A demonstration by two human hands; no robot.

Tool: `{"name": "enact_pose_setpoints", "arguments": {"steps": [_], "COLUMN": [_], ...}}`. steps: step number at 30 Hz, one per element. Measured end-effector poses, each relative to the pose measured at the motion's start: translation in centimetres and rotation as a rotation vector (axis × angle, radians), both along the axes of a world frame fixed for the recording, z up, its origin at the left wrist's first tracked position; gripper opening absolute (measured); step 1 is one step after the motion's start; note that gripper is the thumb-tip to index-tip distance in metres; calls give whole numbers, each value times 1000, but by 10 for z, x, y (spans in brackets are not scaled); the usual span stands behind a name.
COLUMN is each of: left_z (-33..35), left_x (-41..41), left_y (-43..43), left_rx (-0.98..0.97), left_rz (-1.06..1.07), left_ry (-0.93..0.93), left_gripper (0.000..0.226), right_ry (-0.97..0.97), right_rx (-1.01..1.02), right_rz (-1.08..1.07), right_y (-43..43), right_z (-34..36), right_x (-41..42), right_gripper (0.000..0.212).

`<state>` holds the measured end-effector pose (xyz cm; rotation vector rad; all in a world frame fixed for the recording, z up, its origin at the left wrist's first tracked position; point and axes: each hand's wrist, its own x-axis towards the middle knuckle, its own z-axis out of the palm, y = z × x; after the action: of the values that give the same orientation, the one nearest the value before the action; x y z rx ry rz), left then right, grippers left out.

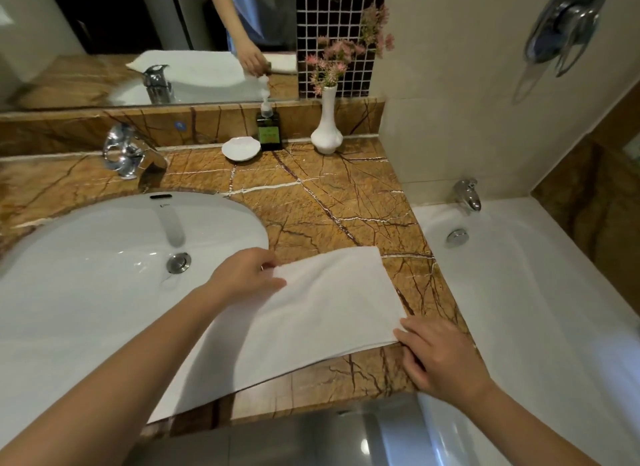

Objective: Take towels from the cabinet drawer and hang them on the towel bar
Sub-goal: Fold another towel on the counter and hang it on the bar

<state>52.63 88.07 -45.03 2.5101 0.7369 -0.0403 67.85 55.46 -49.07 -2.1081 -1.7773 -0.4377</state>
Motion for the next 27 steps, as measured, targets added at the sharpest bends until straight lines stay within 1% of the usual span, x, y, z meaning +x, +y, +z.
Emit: {"name": "enact_pose_setpoints", "arguments": {"steps": [4,6,9,11,13,15,17,19,23,27], "left_z": [-3,-7,-12,-16,-21,-25,-26,-25,-23,-19], "left_x": [-26,-32,-38,-39,-39,-38,-38,-36,-32,-32], "left_y": [4,5,6,5,3,1,0,0,-1,11], "left_rx": [37,29,-42,-57,-75,-92,-47,23,177,238], "left_rz": [41,69,103,135,199,254,266,255,186,199], "left_ry": [-109,-153,-172,-182,-197,-209,-213,-208,-153,-214], "left_gripper": [30,25,15,17,22,22,15,10,11,12], "right_ry": [-29,-36,14,38,35,15,-4,-9,-21,-30], "right_rx": [-26,-50,-51,-63,-65,-59,-36,-8,15,-7], "right_rz": [-92,-95,77,201,236,227,220,216,204,207], "right_y": [4,18,50,72,89,98,98,96,94,93], "right_z": [9,14,14,11,6,0,-7,-12,-15,-13], "right_x": [1,-12,-44,-68,-85,-94,-97,-98,-99,-100], "right_gripper": [25,22,16,22,27,27,25,27,34,30]}}
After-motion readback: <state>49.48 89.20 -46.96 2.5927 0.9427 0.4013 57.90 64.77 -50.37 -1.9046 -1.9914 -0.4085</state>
